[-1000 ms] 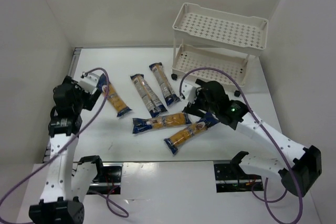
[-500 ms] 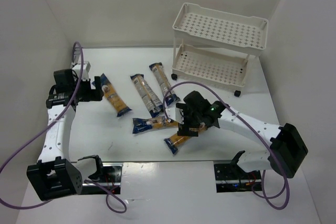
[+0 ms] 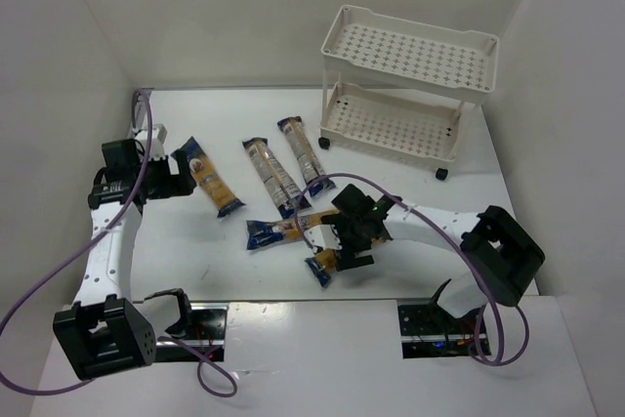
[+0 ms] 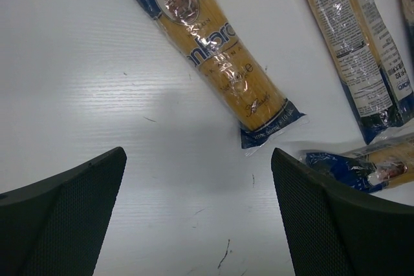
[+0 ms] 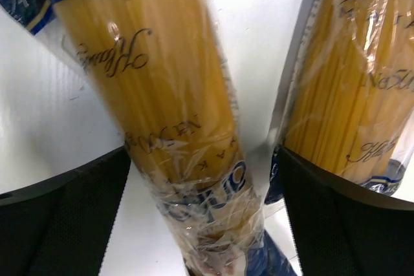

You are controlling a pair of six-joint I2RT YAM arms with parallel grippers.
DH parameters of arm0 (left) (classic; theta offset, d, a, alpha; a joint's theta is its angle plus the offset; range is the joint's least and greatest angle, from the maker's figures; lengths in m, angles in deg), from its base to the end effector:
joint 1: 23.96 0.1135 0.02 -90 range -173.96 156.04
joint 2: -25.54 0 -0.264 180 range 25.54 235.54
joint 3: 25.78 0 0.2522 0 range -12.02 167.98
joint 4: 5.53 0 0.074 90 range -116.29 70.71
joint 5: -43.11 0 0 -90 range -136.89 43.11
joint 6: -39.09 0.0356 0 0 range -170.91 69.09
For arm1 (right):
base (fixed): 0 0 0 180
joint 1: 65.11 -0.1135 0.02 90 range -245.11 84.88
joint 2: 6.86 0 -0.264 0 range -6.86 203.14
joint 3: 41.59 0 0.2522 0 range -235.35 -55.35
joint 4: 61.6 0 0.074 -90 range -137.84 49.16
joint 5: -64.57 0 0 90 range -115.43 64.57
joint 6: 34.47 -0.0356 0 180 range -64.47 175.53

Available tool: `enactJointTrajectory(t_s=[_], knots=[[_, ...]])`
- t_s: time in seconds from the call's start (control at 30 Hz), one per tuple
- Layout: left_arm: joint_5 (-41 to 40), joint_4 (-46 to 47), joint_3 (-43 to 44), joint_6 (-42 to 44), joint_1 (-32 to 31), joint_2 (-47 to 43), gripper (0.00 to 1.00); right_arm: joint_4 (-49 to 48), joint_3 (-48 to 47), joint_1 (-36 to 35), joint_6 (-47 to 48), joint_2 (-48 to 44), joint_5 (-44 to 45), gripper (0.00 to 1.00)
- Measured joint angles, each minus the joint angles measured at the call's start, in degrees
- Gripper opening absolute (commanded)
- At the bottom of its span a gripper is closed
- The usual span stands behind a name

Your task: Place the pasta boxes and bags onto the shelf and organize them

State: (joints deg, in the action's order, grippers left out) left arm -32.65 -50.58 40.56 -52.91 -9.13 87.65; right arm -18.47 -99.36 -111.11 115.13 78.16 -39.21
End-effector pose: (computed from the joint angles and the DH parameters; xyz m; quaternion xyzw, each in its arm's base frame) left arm 0.2247 0.0504 0.2945 -0.0810 0.9001 -0.0659 0.4229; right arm 0.1729 0.1913 0.1588 -0.7916 0.5752 0.0973 0.1820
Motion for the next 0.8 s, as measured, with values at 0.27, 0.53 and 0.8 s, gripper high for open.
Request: enactJointTrajectory(t_s=[0.27,0.53,0.8], knots=[[0.0,0.0,-0.09,0.04,0.42,-1.31,1.0,-1.49,-1.22,-2.8,-0.26,1.99,1.01,0.16],[0.0,0.33,-0.5,0.04,0.42,-2.84,1.0,-3.67,-2.67,-6.38,-8.39,1.46,4.72,0.0],[0.07,2.71,-1.64,0.02,0.46,-4.31,0.99,5.05,-11.52,-6.6,-16.55,-2.23,5.75,0.0]])
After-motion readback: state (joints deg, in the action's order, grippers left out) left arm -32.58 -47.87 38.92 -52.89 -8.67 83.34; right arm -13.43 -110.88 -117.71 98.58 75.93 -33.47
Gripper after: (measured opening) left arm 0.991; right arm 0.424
